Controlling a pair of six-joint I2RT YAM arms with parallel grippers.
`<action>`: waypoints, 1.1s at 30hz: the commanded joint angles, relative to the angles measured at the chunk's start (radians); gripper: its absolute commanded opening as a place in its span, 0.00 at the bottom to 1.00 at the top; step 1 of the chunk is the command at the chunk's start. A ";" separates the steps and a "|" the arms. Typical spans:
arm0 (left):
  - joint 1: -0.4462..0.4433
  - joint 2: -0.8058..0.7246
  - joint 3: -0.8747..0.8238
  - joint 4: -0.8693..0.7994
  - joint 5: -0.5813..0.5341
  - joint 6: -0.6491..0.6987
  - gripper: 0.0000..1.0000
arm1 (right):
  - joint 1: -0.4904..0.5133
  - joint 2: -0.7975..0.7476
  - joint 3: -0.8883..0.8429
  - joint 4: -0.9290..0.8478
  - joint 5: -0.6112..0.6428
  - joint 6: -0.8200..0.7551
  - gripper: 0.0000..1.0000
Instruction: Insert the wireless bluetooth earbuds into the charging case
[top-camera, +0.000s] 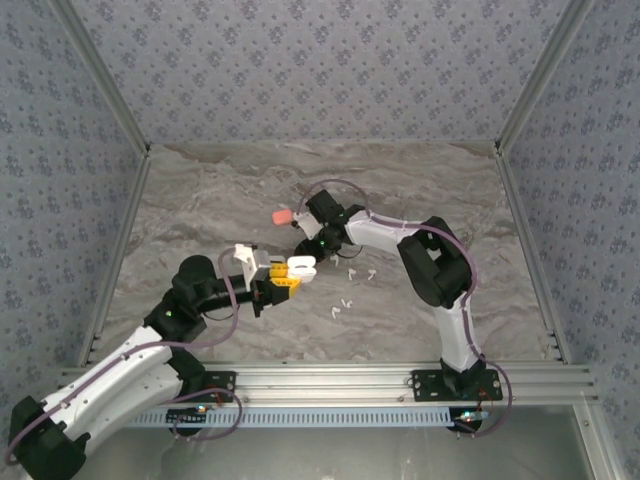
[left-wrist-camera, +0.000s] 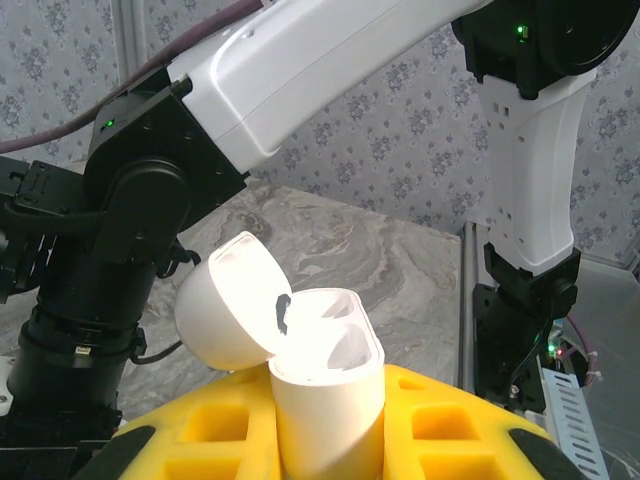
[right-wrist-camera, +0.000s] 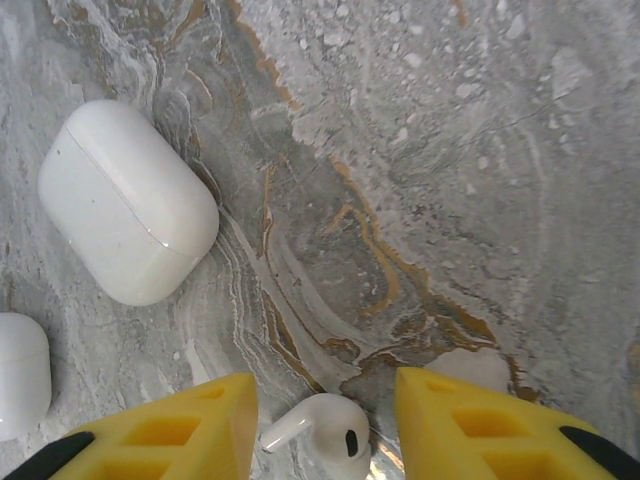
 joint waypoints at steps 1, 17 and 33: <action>-0.007 -0.016 -0.005 0.003 -0.010 0.020 0.00 | 0.002 0.019 0.014 -0.039 -0.014 -0.017 0.41; -0.006 -0.017 -0.001 -0.006 -0.022 0.023 0.00 | 0.010 0.026 -0.014 -0.094 0.010 -0.052 0.27; -0.006 -0.007 -0.010 0.006 -0.037 0.017 0.00 | -0.018 -0.425 -0.225 0.006 0.116 -0.053 0.20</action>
